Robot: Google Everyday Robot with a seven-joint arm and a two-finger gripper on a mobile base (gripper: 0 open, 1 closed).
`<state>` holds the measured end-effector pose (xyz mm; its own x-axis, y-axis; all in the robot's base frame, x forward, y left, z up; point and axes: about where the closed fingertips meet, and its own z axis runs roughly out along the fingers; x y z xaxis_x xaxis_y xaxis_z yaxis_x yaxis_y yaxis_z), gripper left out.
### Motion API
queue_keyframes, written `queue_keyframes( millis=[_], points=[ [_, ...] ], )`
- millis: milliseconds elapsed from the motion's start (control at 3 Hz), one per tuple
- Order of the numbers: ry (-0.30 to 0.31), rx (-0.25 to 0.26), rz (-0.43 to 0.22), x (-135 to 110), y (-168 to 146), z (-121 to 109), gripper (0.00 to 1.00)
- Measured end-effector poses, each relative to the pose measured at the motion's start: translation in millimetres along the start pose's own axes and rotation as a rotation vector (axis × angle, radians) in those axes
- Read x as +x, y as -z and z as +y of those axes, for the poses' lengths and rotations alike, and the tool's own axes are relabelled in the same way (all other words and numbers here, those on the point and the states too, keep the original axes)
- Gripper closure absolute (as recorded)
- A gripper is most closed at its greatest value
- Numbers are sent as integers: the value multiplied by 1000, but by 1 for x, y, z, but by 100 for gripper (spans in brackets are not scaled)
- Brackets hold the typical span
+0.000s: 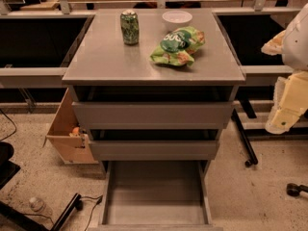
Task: Place green can into bottom drawer
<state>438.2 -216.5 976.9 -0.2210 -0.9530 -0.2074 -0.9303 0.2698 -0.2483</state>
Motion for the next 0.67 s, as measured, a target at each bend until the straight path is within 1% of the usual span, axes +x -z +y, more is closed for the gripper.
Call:
queue_keyframes(
  millis=[333, 667],
  points=[
    [0, 0, 0, 0, 0, 0, 0],
    [-1, 32, -82, -8, -15, -20, 0]
  ],
)
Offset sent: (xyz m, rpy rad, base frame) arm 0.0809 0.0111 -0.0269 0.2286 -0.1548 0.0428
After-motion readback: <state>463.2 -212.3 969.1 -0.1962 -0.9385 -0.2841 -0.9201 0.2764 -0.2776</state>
